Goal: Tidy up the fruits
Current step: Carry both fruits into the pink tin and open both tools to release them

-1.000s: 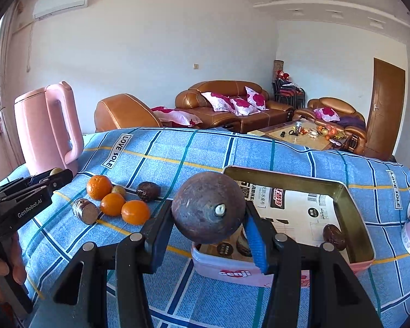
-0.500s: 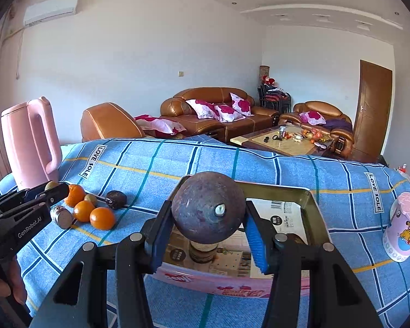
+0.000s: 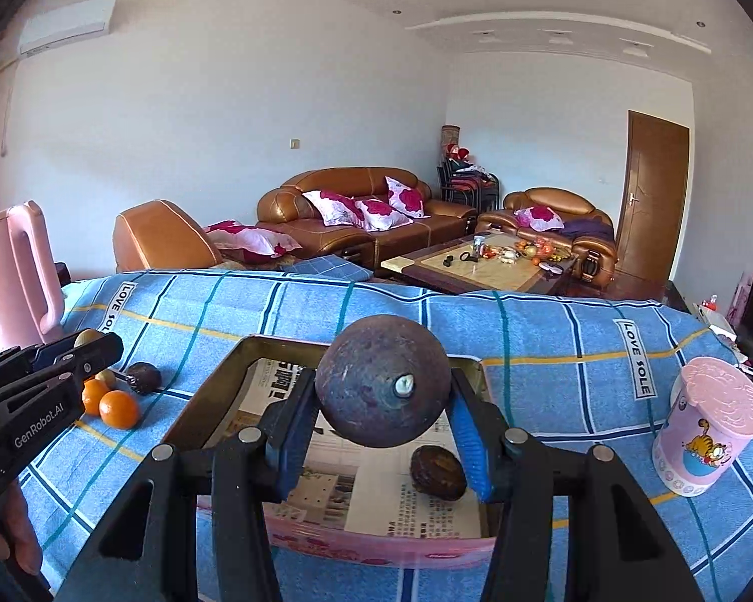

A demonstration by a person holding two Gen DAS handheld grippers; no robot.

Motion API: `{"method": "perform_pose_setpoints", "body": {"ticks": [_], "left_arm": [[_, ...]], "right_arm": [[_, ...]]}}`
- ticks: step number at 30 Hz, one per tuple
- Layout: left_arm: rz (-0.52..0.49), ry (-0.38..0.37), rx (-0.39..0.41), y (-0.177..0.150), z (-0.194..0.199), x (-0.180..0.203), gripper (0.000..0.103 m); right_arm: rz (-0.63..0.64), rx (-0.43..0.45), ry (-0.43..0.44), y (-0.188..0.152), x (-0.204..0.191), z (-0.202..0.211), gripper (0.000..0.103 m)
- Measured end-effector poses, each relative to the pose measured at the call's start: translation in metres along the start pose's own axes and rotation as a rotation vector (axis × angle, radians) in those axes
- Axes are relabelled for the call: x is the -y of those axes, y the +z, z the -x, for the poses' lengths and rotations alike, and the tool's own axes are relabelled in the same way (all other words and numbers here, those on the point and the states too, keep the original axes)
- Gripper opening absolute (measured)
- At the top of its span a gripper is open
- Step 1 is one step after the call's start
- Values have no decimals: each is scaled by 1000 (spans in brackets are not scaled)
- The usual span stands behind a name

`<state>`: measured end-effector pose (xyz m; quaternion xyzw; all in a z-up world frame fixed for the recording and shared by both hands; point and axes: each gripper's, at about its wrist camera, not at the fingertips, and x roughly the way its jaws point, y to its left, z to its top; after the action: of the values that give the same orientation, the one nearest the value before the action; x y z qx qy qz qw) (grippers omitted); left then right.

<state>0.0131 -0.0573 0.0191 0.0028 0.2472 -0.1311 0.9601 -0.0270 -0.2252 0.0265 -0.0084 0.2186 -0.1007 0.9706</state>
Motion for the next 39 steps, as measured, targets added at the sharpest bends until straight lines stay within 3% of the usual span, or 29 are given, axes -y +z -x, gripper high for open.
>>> {"method": "perform_pose_setpoints", "body": {"ticks": [13,22,39], "left_arm": [[-55,-97,-41,1,-21,59,27],[-152,-161,-77,-12,-31,103,27],[-120,-147,-182,-17,-44,93,26]], "right_arm": [[-50,-21,-104,1,55,-12,53],[-52,-99,-66,-5,61,-33,53],[-19,-206,77,-12,43,-57,54]]}}
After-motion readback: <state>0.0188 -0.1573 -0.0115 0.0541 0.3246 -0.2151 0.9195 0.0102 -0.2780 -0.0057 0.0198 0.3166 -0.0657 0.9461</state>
